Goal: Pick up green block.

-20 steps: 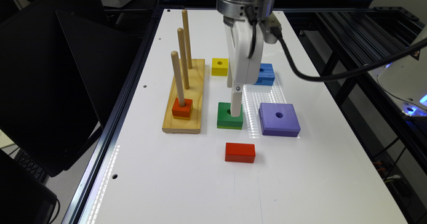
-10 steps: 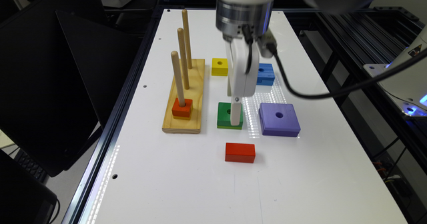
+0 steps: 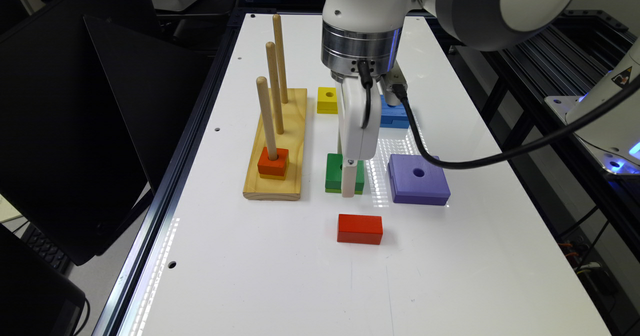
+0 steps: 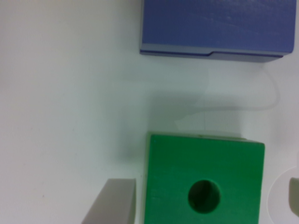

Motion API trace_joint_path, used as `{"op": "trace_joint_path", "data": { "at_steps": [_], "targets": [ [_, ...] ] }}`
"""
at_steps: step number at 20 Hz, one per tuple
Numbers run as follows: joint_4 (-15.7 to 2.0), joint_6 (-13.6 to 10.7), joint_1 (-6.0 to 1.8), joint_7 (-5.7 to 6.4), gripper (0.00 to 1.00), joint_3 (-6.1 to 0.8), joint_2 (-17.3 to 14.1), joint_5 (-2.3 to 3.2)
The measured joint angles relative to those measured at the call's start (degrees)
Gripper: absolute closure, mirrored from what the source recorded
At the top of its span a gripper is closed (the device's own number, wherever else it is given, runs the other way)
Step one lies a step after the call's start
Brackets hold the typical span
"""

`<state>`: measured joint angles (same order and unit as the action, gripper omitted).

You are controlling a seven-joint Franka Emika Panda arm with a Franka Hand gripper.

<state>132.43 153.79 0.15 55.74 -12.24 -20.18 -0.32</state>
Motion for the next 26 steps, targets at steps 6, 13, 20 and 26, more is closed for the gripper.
{"op": "trace_joint_path", "data": {
  "at_steps": [6, 13, 20, 26],
  "targets": [
    [0.00, 0.00, 0.00, 0.00, 0.00, 0.00, 0.00, 0.00],
    [-0.36, 0.00, 0.00, 0.00, 0.00, 0.10, 0.00, 0.00],
    [-0.63, 1.24, 0.00, 0.00, 0.00, 0.33, -1.96, 0.31],
    [-1.24, 2.61, 0.01, 0.00, 0.00, 0.54, -3.60, 0.70]
  ]
}}
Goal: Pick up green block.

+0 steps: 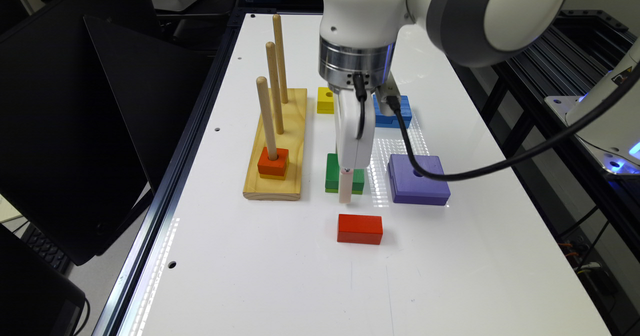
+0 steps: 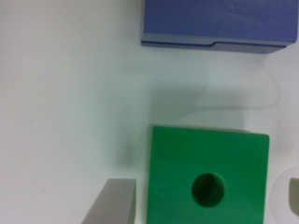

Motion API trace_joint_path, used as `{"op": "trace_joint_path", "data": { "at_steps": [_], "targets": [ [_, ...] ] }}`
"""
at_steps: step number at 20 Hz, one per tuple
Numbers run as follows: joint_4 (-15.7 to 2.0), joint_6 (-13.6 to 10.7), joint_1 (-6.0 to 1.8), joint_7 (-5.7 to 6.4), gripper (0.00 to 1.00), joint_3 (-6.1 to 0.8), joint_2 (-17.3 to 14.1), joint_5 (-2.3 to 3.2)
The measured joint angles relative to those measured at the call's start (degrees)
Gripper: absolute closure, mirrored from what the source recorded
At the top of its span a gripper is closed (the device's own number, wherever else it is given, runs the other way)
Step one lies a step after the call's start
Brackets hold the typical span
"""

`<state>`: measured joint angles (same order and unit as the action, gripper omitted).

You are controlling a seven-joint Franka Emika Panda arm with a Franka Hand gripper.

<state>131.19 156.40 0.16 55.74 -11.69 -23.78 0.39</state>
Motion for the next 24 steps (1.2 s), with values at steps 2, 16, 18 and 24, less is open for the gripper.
{"op": "trace_joint_path", "data": {
  "at_steps": [2, 16, 18, 24],
  "targets": [
    [-0.06, 0.00, 0.00, 0.00, 0.00, 0.00, -0.03, 0.00],
    [-0.06, 0.00, 0.00, 0.00, 1.00, 0.01, -0.02, 0.00],
    [-0.06, 0.00, 0.00, 0.00, 1.00, 0.01, -0.01, 0.00],
    [-0.05, -0.26, 0.00, 0.00, 1.00, 0.09, 0.05, 0.04]
  ]
}}
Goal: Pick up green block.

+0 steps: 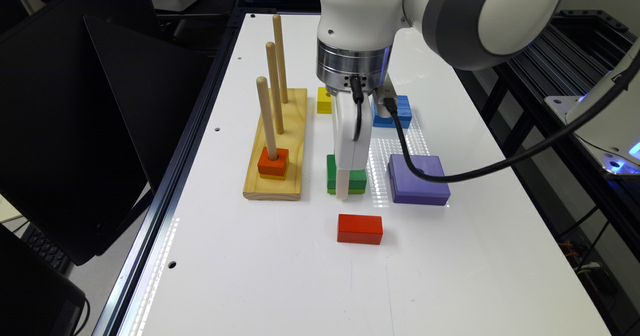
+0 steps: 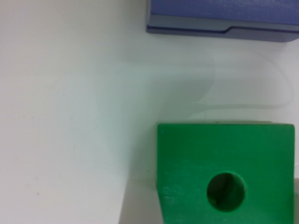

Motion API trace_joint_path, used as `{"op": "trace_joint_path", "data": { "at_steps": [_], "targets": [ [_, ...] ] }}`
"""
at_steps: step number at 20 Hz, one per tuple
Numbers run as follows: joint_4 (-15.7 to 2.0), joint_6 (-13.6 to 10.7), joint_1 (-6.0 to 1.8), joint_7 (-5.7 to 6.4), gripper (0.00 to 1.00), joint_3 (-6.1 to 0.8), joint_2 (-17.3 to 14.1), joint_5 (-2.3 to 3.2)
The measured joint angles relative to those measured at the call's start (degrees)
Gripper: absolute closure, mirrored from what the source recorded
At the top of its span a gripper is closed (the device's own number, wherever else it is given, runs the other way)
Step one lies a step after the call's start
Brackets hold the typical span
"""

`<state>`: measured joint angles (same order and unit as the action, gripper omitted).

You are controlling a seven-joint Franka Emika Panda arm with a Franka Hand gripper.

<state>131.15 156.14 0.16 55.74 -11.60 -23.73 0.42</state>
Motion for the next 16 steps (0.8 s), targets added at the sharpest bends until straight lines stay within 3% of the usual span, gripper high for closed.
{"op": "trace_joint_path", "data": {
  "at_steps": [5, 13, 16],
  "targets": [
    [0.01, -0.27, 0.00, 0.00, 1.00, 0.06, 0.45, 0.01],
    [0.09, -6.06, 0.01, 0.00, 1.00, -0.01, 5.98, 0.01],
    [0.13, -6.48, 0.01, 0.00, 1.00, -0.03, 6.28, 0.01]
  ]
}}
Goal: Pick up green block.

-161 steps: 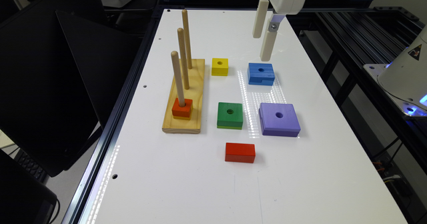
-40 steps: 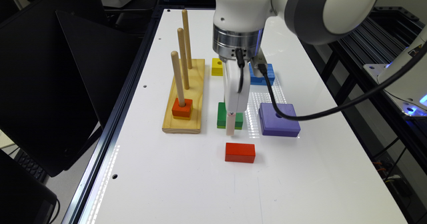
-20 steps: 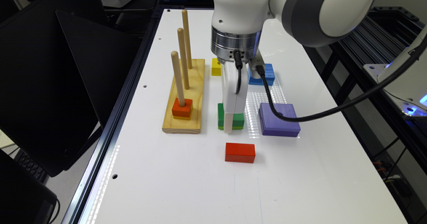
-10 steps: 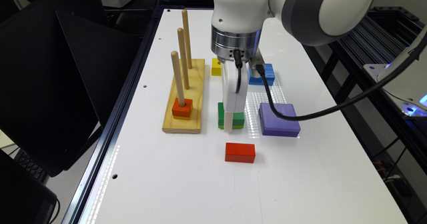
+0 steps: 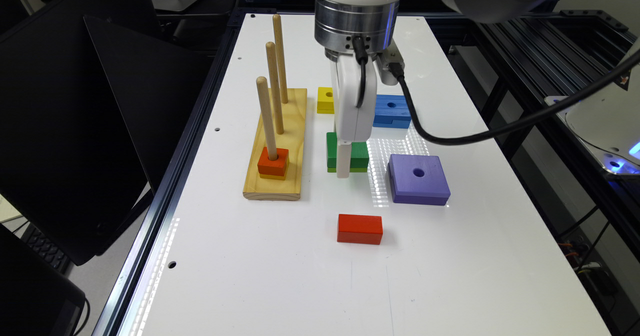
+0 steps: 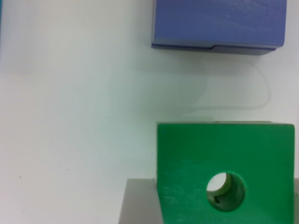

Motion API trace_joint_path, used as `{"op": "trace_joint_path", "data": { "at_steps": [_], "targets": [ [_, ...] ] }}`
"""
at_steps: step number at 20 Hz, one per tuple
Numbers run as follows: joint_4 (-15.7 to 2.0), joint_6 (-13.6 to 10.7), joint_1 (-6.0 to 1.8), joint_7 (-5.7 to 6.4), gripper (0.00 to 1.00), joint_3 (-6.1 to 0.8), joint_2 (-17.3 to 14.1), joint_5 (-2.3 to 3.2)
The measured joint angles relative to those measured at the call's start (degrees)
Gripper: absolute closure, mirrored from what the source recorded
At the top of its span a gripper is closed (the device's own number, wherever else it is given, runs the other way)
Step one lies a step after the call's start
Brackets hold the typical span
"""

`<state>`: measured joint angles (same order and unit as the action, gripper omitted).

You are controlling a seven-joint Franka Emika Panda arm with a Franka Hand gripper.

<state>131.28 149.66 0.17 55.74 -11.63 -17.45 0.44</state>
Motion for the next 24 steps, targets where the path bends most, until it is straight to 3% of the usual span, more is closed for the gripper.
{"op": "trace_joint_path", "data": {
  "at_steps": [5, 10, 18, 24],
  "targets": [
    [-0.01, -0.69, 0.00, 0.00, 1.00, -0.05, 1.06, 0.00],
    [-0.02, -6.82, 0.00, 0.16, 1.00, -0.35, 7.30, -0.11],
    [0.05, -8.73, -0.01, 0.24, 1.00, -0.47, 9.71, -0.11],
    [-0.28, -14.49, 0.00, 0.26, 1.00, -0.67, 15.44, -0.53]
  ]
}}
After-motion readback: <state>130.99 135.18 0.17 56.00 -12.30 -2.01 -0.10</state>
